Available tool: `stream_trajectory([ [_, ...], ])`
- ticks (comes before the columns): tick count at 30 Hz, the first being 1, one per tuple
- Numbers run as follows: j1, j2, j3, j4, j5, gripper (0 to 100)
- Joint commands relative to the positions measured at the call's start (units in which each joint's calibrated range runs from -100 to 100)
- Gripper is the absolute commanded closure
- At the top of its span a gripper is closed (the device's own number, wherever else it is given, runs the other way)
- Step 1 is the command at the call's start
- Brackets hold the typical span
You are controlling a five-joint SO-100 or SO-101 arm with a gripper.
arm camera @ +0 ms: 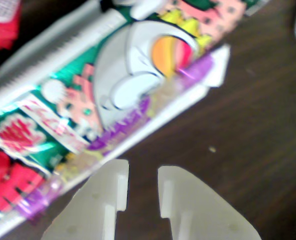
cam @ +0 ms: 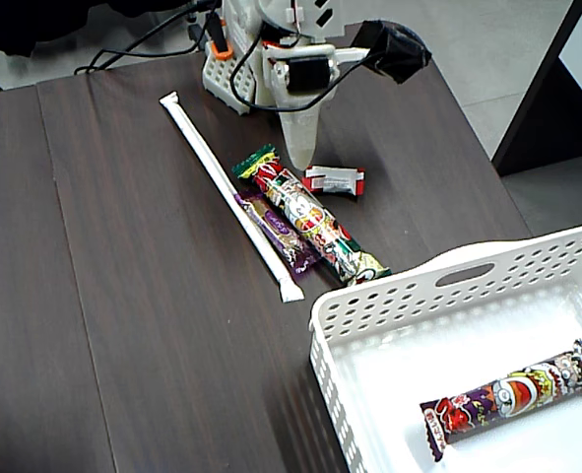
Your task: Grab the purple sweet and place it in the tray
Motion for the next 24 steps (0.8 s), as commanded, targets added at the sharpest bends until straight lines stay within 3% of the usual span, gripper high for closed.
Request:
stream_trajectory([
  [1,0.12,-0.42,2.91,-0.17,-0.23,96],
  [24,0.12,-0.42,6.74,-1.20,0.08,96],
])
